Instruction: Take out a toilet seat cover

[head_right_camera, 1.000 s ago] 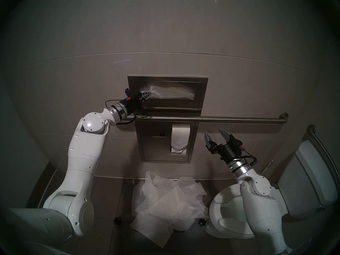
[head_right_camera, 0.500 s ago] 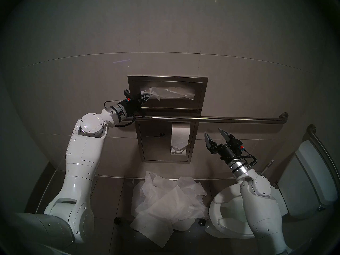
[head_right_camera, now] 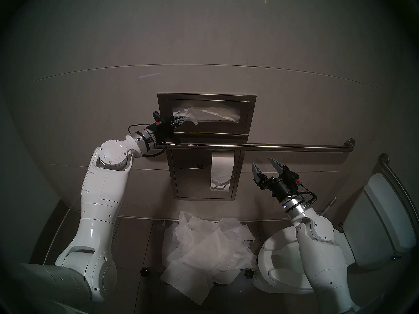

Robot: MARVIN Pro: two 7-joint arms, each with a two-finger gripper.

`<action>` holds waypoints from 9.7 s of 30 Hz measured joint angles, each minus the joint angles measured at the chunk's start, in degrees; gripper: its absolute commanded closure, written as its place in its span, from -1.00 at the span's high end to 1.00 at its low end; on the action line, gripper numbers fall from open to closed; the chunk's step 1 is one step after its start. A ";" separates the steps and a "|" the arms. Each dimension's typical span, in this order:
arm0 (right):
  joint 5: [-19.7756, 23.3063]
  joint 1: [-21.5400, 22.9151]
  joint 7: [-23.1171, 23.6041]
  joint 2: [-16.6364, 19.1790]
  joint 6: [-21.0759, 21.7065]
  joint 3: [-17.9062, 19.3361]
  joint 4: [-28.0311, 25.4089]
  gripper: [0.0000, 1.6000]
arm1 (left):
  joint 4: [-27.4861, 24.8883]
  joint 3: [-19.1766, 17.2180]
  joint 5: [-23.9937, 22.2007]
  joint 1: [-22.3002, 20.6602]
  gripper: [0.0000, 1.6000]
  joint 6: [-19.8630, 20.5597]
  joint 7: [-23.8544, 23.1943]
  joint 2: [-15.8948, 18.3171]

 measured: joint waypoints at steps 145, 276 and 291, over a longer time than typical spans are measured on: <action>-29.44 45.32 -4.22 -7.99 -35.29 -16.07 41.31 1.00 | -0.02 -0.34 0.47 0.55 -1.00 -0.21 -0.01 -0.48; -12.94 62.70 13.82 -10.43 -34.40 -18.43 71.98 -1.00 | -0.02 -0.52 0.71 0.56 -1.00 -0.30 -0.02 -0.66; -13.35 63.23 12.79 -10.99 -35.38 -19.55 71.62 -1.00 | 3.60 -0.34 2.63 -2.14 -1.00 -0.33 1.00 -0.58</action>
